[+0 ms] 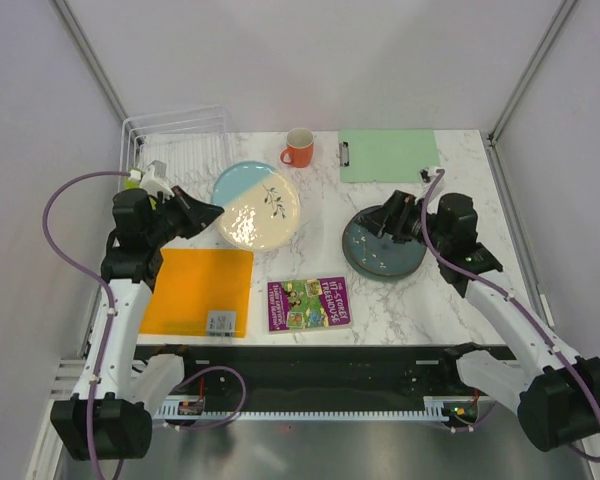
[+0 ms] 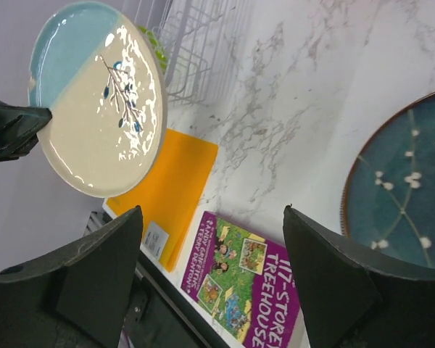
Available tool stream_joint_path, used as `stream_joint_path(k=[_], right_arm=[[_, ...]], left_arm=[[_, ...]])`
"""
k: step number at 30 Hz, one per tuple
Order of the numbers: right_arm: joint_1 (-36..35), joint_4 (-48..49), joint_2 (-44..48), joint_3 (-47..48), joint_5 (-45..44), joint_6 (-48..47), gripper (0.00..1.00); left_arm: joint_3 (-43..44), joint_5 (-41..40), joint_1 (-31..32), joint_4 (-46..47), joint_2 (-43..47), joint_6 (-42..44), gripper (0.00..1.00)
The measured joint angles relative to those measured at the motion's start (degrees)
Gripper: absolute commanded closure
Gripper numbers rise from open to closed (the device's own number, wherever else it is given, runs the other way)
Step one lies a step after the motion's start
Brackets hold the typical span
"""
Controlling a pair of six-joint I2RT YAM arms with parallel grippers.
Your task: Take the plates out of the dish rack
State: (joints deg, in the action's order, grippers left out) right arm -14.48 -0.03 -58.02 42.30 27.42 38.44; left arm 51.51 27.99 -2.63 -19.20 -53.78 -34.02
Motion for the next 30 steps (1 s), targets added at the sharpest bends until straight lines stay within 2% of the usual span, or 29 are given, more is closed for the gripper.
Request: stream_joint_path(k=[8,16,19,22,23,24,25,26,27,28,30], right_arm=[[-8.41,8.37,-7.06,-0.17,-1.25,4.68,0.15],[-11.3,14.34,-12.55,-0.15,-1.86,7.34,0.15],[-12.24,16.85,-14.73,-0.15,-1.68,8.7,0.18],[-12.76,19.54,-16.37,-0.17,-0.81,10.32,0.47],[-12.81,20.94,-16.9,-0.17,-0.22,11.23,0.71],[-12.85,22.21,-17.27,-0.24,0.24,11.96,0.89],[-12.85,23.3,-17.4,-0.35,0.7,11.96,1.0],[-12.13,25.03,-17.4,-0.83,2.4,14.43,1.0],[-11.74,27.74,-17.16,-0.9,3.72,16.17,1.0],[-11.76,27.58,-16.63,-0.94,3.41,16.46,1.0],[-11.63,27.45,-15.41,-1.03,3.06,17.22,1.0]], left_arm=[[-4.7,1.44,7.74,7.45,2.75,-4.92,0.98],[-9.79,1.11,15.67,11.67,2.91,-7.87,0.98],[-11.3,0.68,17.9,13.44,2.89,-8.79,0.98],[-12.26,0.76,19.12,15.61,2.84,-9.66,0.98],[-12.59,0.87,19.32,16.61,2.8,-9.97,0.98],[-12.83,1.03,19.47,17.42,2.69,-10.25,0.98],[-12.94,0.96,19.52,18.05,2.54,-10.34,0.98],[-13.25,0.46,18.78,18.51,2.38,-11.61,0.98],[-13.44,-0.07,18.05,18.99,2.05,-12.31,0.93],[-13.49,0.37,17.88,19.89,1.9,-12.83,0.74],[-13.46,0.44,18.12,20.26,1.99,-12.83,0.61]])
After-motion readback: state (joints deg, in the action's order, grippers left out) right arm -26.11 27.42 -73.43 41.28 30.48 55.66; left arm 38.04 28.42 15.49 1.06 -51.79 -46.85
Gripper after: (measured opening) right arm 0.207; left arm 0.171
